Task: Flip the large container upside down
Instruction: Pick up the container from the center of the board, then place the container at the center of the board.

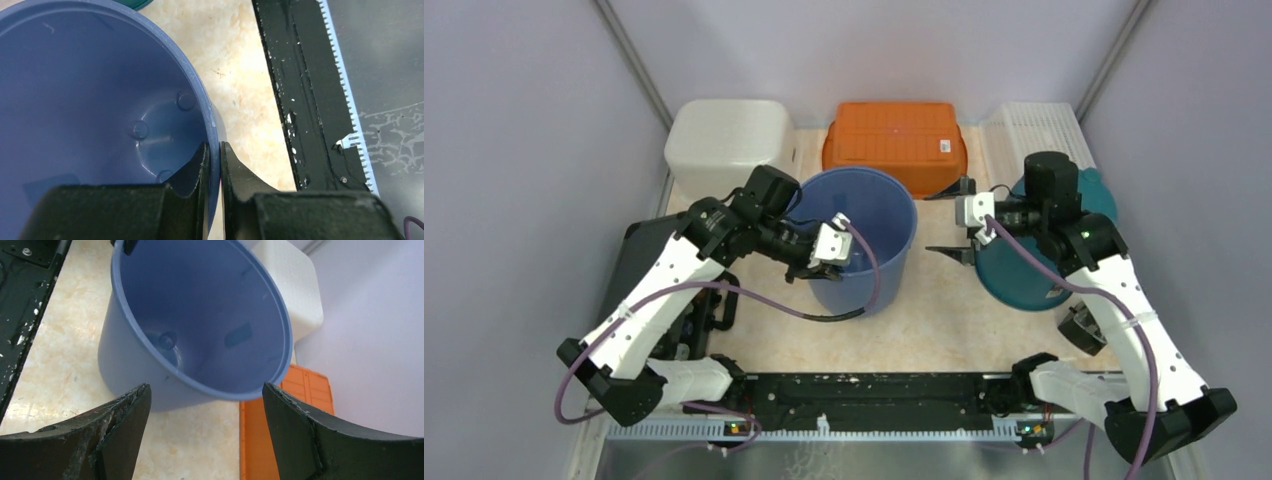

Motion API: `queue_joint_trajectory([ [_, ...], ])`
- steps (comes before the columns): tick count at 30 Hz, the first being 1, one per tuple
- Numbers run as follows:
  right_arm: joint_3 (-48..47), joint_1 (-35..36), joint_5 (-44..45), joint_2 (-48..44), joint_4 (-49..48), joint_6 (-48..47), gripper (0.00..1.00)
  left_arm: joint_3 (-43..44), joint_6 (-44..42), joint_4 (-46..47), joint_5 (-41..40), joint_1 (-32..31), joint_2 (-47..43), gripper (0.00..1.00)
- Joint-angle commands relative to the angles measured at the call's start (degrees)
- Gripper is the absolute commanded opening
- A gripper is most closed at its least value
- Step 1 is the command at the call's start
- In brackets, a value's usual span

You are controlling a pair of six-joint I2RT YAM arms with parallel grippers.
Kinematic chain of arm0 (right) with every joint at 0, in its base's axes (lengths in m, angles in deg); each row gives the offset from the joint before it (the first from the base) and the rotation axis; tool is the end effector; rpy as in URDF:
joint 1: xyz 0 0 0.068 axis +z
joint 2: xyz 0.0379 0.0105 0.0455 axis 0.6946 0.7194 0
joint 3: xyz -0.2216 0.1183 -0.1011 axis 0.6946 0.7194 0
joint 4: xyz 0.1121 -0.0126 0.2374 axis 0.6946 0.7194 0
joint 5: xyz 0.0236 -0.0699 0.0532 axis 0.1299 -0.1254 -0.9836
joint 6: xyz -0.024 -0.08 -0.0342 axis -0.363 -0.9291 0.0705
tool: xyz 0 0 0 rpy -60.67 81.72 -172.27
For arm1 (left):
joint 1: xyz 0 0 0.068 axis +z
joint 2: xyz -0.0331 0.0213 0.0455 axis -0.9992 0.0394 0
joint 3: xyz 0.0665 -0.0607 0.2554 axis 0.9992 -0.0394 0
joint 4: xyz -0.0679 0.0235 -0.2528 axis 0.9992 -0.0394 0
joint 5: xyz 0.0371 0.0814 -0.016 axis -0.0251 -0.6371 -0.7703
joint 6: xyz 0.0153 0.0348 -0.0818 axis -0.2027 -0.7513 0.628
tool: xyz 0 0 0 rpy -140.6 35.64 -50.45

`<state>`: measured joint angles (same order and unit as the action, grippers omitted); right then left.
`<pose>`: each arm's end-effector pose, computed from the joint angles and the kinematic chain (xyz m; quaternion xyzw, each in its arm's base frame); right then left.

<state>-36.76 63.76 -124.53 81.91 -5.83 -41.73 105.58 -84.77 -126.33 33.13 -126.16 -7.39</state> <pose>0.1840 0.1384 0.3857 -0.6663 0.4310 0.2430 0.5578 0.1493 -0.1887 0.3710 0.7053 0.5423 -0.3126 0.3328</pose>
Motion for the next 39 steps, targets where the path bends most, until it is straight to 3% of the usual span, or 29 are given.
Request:
queue_joint_trajectory([
  [1, -4.72, 2.61, -3.78, 0.96, 4.40, -6.13, 0.80, 3.00, -0.81, 3.15, 7.98, -0.60, 0.99, 0.12],
  [8, -2.09, 6.32, 0.06, 0.60, 6.75, -10.54, 0.74, 0.02, 1.39, 6.83, 9.85, -0.80, 0.81, 0.12],
  [16, -1.39, 9.98, 6.82, 2.13, 4.68, -11.59, 0.63, 2.36, 3.35, 8.38, 11.27, -0.79, 2.23, 0.10],
  [30, -3.34, 15.13, 13.98, 2.30, 6.56, -13.01, 0.28, 5.10, 8.30, 11.14, 11.14, -0.63, 3.65, 0.08],
  [33, -4.52, 15.48, 13.66, 2.49, 7.01, -12.64, 0.16, 5.54, 8.44, 11.24, 11.28, -0.46, 3.76, 0.09],
  [37, -5.85, 15.56, 12.95, 2.52, 6.82, -10.94, 0.05, 5.86, 8.66, 11.28, 11.79, -0.13, 3.69, 0.15],
  [39, -6.17, 15.49, 12.22, 2.54, 6.80, -10.15, 0.00, 5.78, 8.68, 11.16, 11.55, -0.01, 3.44, 0.23],
])
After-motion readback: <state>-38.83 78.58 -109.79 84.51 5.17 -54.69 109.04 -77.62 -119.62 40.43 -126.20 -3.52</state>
